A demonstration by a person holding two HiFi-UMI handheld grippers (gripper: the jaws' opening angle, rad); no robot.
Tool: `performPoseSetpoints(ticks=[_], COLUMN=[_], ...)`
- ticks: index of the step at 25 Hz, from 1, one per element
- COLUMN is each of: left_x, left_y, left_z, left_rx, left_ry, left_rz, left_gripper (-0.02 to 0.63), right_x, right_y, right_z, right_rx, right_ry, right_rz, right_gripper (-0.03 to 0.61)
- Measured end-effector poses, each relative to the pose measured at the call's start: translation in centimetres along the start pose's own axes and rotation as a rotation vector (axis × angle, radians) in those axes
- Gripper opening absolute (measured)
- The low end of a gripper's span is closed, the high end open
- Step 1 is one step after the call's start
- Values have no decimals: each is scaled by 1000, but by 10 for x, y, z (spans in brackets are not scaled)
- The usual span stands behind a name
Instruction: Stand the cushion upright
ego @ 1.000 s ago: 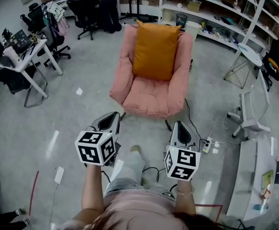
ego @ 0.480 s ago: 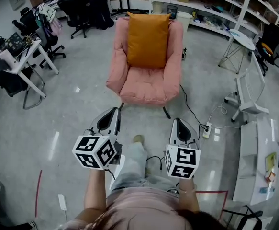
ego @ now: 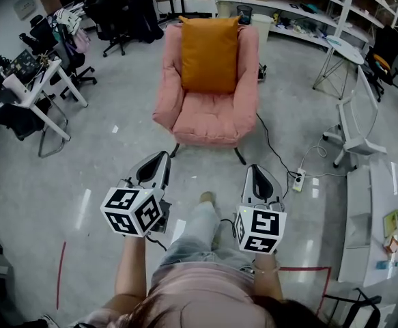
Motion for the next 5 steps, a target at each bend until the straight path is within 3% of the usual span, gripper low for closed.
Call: performPoseSetpoints(ticks=[5], left_x=[3], left_y=[-3], left_z=[-7], left_rx=[13], left_ry=[3], left_rz=[13], left_gripper=[-3], right_x=[-2], right_y=[-2], right_z=[-12], right_rx=[27], right_ry=[24], right_rz=[-17], right_gripper=[17])
Point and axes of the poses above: the fingertips, and each gripper's own axes: x forward along the fingers, z to its left, y out of its underside, the point moved 5 cm from there along -x, backward along the fingers, and after that the axes turned 15 degrees about -y, right-handed, at the moved point
